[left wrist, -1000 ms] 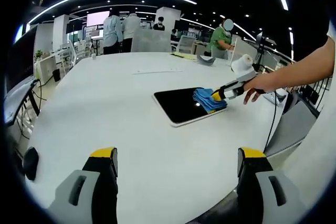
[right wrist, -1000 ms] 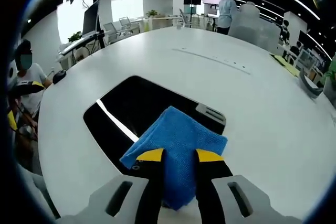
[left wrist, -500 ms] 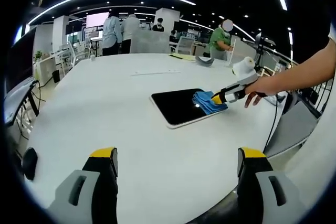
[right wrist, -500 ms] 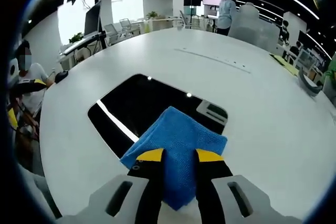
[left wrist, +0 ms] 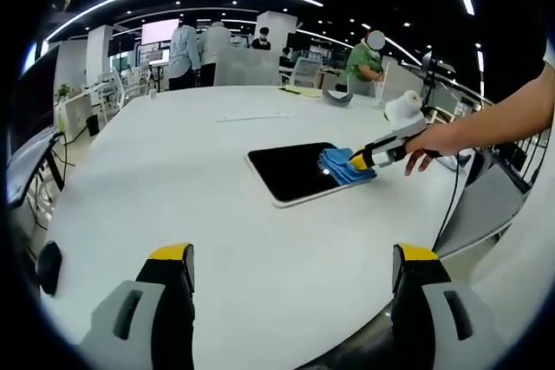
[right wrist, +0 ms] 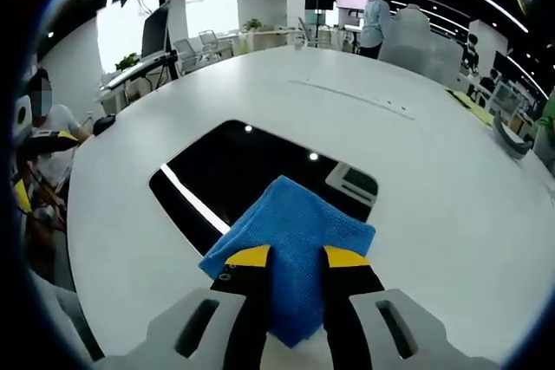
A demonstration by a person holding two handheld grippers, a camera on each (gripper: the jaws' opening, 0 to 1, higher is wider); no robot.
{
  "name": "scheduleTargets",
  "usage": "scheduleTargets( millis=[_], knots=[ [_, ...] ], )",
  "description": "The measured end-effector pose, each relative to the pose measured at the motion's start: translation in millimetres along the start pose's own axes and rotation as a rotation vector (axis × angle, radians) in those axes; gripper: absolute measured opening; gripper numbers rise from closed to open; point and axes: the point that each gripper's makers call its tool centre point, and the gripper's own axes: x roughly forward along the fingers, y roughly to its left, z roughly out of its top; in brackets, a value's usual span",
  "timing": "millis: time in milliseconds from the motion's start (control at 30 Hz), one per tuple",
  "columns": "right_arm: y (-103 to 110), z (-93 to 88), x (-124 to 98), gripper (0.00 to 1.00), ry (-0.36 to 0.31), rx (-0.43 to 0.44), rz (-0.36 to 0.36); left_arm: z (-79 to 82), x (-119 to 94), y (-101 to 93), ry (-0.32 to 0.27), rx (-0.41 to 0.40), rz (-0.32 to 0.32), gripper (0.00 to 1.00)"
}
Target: Wipe the mirror surface with the cleaning cloth until all visible marks leave the cleaned area.
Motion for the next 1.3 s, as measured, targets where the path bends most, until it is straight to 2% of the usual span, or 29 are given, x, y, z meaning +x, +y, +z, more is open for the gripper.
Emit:
scheduleTargets(
  millis=[433, 733, 933, 1133, 1300],
  knots=[
    [2, -1.5, -1, 0.17, 0.012, -0.012, 0.028, 2.1, 6, -10.3, 0.006, 0.007, -0.010, 0.96],
    [0, -1.6, -1, 0.05, 0.023, -0.012, 0.024, 2.6, 6, -10.3, 0.005, 0.010, -0.001, 0.95],
    [0, -1.6, -1, 0.01, 0.034, -0.018, 0.024, -0.7, 4, -10.5, 0.004, 0.001, 0.009, 0.95],
    [-1, -1.0, -4, 0.01, 0.031, -0.039, 0.015, -1.5, 1, -10.8, 0.002, -0.004, 0.019, 0.95],
    [-4, 3.4, -15, 0.01, 0.003, -0.015, 0.009, -0.3, -1, -8.6, -0.004, -0.010, 0.030, 0.95]
  ],
)
